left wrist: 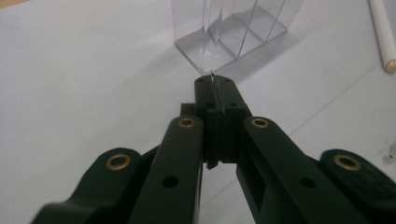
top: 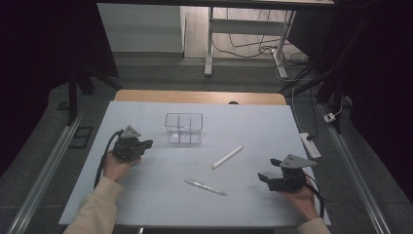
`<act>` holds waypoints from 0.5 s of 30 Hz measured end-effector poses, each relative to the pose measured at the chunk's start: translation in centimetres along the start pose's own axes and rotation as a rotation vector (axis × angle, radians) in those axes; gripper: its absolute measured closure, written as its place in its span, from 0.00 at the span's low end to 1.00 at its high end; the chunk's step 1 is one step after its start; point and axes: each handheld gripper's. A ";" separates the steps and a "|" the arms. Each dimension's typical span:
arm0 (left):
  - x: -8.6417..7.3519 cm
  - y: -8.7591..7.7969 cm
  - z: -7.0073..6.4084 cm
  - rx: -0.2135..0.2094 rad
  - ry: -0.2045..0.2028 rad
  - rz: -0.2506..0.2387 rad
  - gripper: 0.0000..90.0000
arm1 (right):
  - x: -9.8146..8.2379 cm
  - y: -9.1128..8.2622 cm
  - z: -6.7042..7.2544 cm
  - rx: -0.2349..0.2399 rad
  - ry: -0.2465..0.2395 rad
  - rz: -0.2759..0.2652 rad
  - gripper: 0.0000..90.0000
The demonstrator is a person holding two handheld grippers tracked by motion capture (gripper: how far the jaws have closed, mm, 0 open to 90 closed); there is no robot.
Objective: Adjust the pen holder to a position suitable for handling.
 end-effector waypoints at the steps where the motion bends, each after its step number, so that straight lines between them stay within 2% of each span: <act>1: 0.1 0.2 0.1 0.001 -0.003 -0.003 0.99 | 0.0 0.0 0.0 0.000 0.000 0.000 0.23; 15: 1.3 3.5 1.1 0.010 -0.041 0.011 0.99 | -0.1 0.1 0.0 0.005 -0.002 0.013 0.24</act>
Point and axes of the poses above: each handheld gripper's, and its own axes: y roughly forward along the jaws, x roughly out of its top, z roughly to its left, and after that the axes turned 12 degrees about -z, right-handed
